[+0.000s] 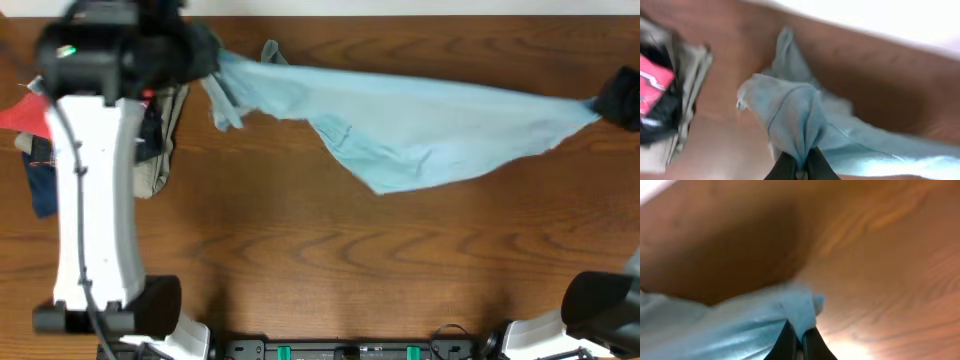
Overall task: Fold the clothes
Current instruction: 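Lift the light-blue t-shirt high with both grippers and swing it forward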
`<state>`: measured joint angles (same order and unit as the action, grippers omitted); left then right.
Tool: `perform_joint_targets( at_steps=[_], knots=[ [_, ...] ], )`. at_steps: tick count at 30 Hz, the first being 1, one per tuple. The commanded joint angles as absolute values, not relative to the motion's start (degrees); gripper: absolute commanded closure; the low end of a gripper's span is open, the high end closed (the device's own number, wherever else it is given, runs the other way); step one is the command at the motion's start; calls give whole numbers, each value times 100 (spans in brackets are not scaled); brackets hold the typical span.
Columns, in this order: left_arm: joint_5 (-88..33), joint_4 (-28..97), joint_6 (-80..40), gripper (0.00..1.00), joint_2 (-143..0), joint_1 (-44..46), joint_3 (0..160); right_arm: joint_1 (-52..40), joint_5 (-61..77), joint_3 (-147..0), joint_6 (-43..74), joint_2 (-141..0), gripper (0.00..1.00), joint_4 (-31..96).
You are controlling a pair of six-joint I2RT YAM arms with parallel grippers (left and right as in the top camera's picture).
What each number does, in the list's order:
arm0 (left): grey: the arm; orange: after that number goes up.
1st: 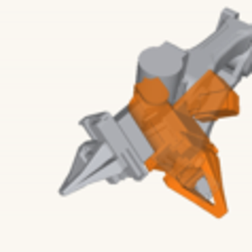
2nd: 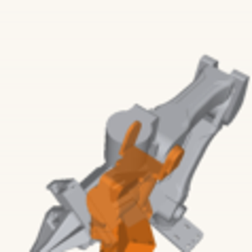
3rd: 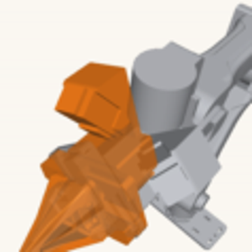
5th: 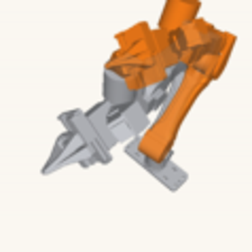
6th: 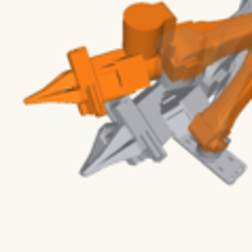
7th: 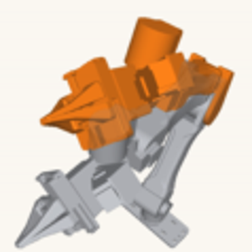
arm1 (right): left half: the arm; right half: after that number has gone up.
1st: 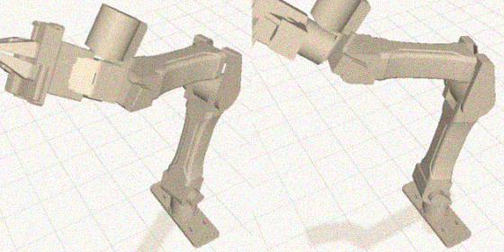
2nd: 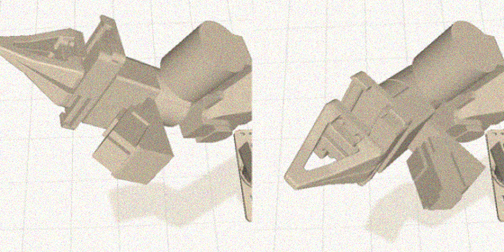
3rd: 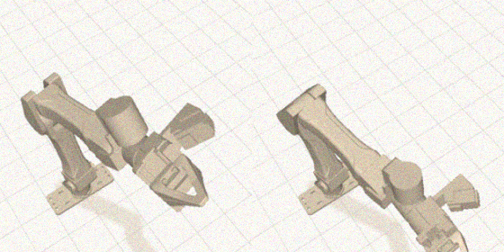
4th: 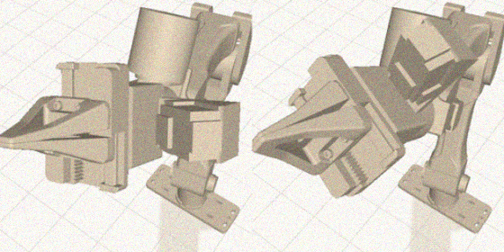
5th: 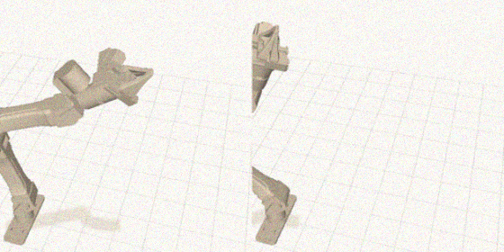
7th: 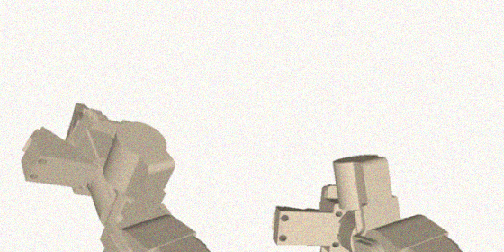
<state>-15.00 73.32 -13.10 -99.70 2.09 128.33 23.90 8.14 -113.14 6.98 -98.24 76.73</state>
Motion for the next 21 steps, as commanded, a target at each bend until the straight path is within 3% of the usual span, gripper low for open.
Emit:
perform_joint_targets(
  at_steps=[1, 11, 21],
  knots=[
    [-1841, 7172, -1452, 94, -9627, -139, 13214, 2554, 760, -12103, 325, -9813, 99, 7867],
    [-1861, 6202, -2180, 94, -8385, -1125, 13290, 3026, 1127, -13861, 91, -9810, 99, 8082],
    [-1892, 6119, -2775, 94, -8379, -1278, 13233, 3070, 1441, -14086, -141, -9826, 99, 8160]
  ],
)
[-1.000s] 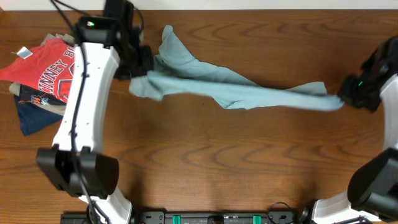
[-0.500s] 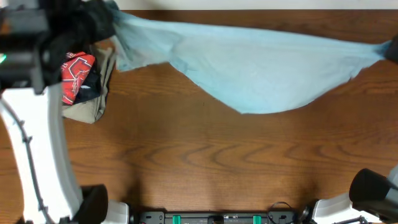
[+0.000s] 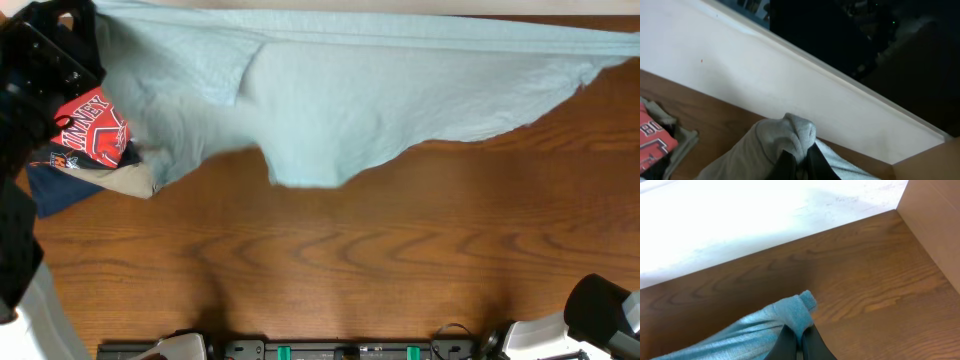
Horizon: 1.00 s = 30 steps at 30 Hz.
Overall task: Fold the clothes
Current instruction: 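Lift the light-blue t-shirt high with both grippers and swing it forward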
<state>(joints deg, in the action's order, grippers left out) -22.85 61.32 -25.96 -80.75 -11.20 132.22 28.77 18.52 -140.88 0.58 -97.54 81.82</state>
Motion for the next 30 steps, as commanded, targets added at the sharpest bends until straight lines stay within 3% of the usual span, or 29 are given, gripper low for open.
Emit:
perform_joint_targets(
  at_steps=[1, 12, 18, 25, 30],
  knots=[
    [-1903, 6165, -2775, 94, -8493, -1278, 13233, 3070, 1441, -14075, -141, -9848, 99, 8162],
    [-2941, 5760, -2043, 94, -10099, -1120, 13233, 2646, 1444, -14062, -139, -10641, 99, 7946],
    [-2936, 3822, -1682, 94, -10753, -801, 13233, 2279, 1444, -14062, 134, -11373, 99, 6477],
    [-2418, 1079, -2714, 94, -11120, -698, 13233, 2093, 1441, -14062, 1470, -11622, 99, 3990],
    [-2202, 679, -2840, 94, -11089, -705, 13235, 2130, 1367, -14062, 1612, -11513, 99, 3791]
  ],
)
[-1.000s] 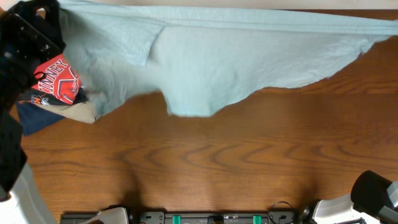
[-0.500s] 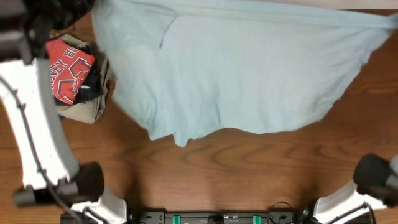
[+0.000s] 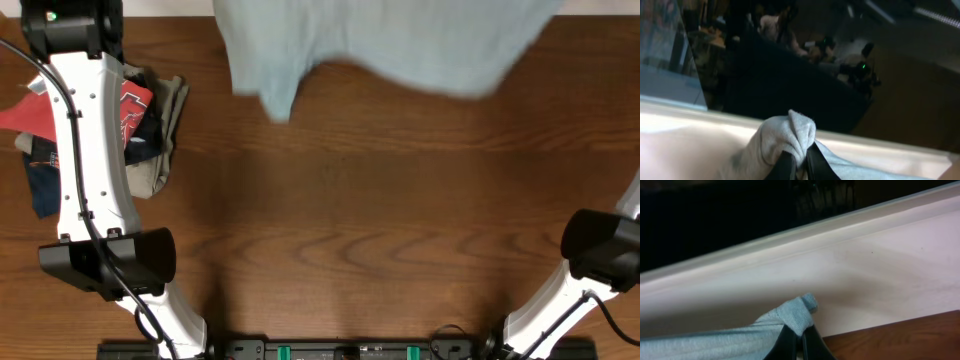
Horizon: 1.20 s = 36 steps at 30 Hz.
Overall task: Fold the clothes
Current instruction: 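Lift the light-blue t-shirt high with both grippers and swing it forward, then lay the shirt down flat with both grippers, folding it over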
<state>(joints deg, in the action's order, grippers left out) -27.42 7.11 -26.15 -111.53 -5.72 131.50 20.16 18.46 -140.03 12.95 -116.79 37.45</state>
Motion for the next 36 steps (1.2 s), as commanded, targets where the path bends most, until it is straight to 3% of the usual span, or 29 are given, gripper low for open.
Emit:
perform_joint_targets(
  at_steps=[1, 4, 8, 15, 18, 36],
  knots=[
    [-2215, 790, -2838, 94, -11078, -705, 13235, 2143, 1328, -14062, 1522, -11511, 99, 3909],
    [-2689, 1498, -2814, 94, -11061, -707, 13235, 2161, 902, -14062, 1245, -11515, 99, 4604],
    [-3264, 3454, -2552, 94, -11059, -701, 13233, 2174, -45, -14038, 814, -11557, 99, 5933],
    [-3140, 7183, -1413, 94, -11124, -670, 13170, 2191, -1090, -13837, 504, -11815, 99, 8278],
    [-3039, 8007, -1118, 94, -11139, -593, 12897, 2231, -1249, -13463, 508, -11931, 99, 8936],
    [-2604, 8523, -587, 94, -11133, 128, 8661, 3039, -1267, -9835, 1328, -11963, 99, 8825]
  ],
)
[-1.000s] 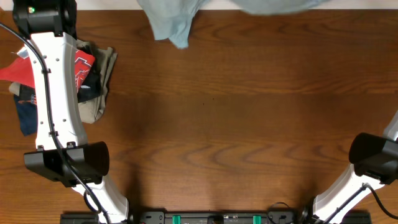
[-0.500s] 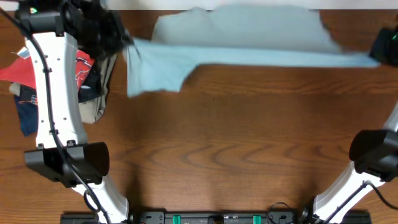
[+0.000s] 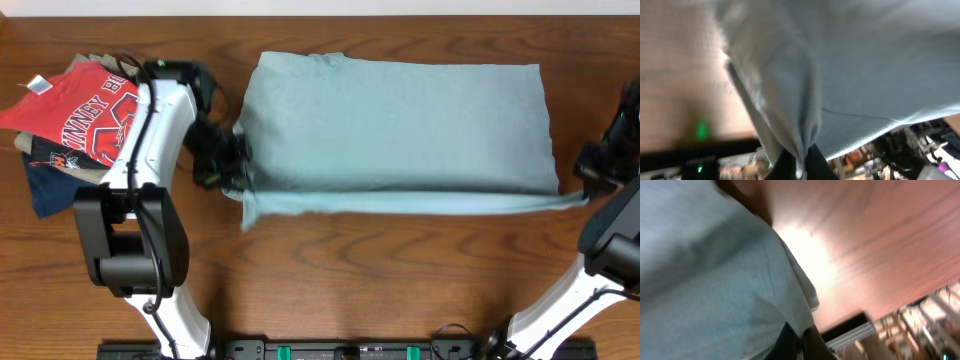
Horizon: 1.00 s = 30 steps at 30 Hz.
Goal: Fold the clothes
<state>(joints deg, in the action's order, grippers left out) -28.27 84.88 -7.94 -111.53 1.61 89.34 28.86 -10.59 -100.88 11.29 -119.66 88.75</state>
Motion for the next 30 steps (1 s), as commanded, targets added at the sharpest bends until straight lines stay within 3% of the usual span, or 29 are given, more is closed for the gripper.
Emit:
perform_joint_targets(
  at_steps=[1, 23, 30],
  knots=[
    [-2604, 8523, -556, 94, -11115, 126, 8536, 3079, -1267, -9738, 1328, -11961, 99, 8807],
    [-2591, 8882, -493, 94, -10678, 139, 8187, 3273, -1267, -9550, 1323, -11948, 99, 8947],
    [-2969, 7942, -499, 94, -10481, 137, 8187, 3190, -556, -9550, 1017, -11948, 99, 8274]
  ],
)
